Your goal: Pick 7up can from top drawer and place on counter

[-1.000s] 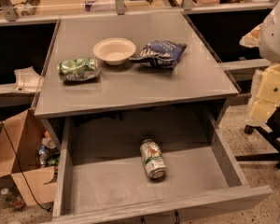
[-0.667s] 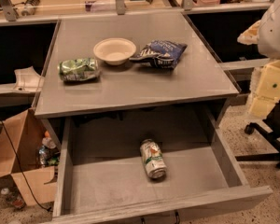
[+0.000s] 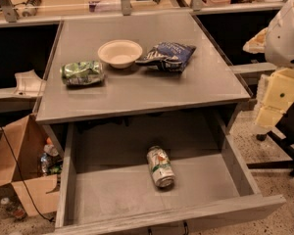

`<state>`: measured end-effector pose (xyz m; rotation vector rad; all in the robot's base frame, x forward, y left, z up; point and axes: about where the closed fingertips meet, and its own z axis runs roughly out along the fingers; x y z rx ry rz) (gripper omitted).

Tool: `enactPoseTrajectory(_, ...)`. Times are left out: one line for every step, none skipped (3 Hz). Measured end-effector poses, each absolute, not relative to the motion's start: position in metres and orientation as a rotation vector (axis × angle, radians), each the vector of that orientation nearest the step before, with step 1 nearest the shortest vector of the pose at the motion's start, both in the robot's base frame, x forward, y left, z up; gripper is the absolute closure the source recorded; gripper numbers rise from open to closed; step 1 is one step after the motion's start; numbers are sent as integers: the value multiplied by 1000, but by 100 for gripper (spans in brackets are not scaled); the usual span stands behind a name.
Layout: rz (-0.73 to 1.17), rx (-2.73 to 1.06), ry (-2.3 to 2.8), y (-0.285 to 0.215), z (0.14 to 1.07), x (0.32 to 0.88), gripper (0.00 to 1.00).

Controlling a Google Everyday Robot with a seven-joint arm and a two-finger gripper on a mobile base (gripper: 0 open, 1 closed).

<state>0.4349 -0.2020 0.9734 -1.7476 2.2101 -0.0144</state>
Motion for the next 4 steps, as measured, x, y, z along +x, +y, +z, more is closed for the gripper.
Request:
enactPoseTrajectory(102, -1804, 2190, -174, 963, 408, 0)
enactPoseTrajectory(101, -1803, 2188, -174, 963, 408, 0)
enactPoseTrajectory(81, -1805, 2218, -171, 948, 408, 0)
enactPoseTrajectory(1, -1771, 2298, -169, 909, 414, 0)
